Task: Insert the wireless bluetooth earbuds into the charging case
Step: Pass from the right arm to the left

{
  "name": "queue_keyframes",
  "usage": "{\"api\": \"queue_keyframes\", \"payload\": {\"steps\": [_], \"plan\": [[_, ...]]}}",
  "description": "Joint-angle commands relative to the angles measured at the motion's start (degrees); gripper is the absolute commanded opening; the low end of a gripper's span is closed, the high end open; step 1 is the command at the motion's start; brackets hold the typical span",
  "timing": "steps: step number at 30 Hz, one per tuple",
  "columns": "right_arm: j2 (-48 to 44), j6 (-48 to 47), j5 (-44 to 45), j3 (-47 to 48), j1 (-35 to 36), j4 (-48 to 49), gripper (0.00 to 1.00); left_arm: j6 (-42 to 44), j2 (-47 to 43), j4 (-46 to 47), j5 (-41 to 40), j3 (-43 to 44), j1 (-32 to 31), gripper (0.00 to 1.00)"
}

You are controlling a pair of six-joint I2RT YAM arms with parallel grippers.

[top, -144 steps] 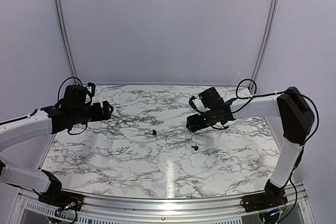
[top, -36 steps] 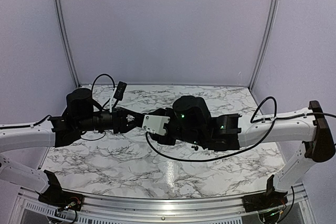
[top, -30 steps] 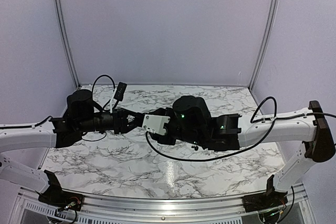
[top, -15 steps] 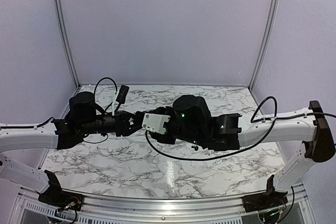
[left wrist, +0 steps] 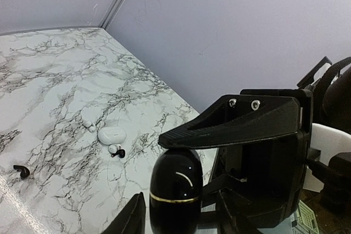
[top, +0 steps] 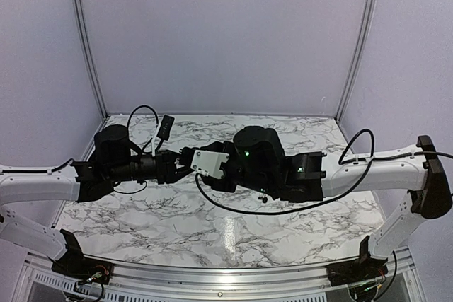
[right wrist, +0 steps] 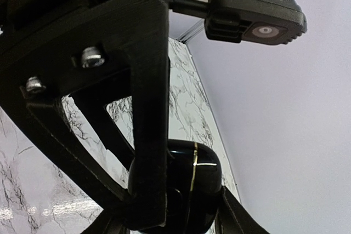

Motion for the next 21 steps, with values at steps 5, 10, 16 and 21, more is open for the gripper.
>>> {"api": "queue_keyframes", "payload": {"steps": [5,10,16,21], "plan": [[-1.9,0.3,0.1,2.4,0.5,2.4,0.37,-1.1,0.0,4.0,-1.1,-0.9,-0.3,0.42],[-1.9,0.4,0.3,2.4,0.6,2.6,0.37,-1.4,0.0,5.1,-2.0,-1.3,-0.3,0.35],[-1.8,0.6,0.5,2.1,0.5,2.9,0.37,-1.7,-0.7,6.9,-3.3,-2.3,-0.3,0.32],[-1.6,0.7,0.7,2.3,0.5,3.2,0.37,-2.1,-1.2,7.9,-5.3,-2.9,-0.3,0.34]]}}
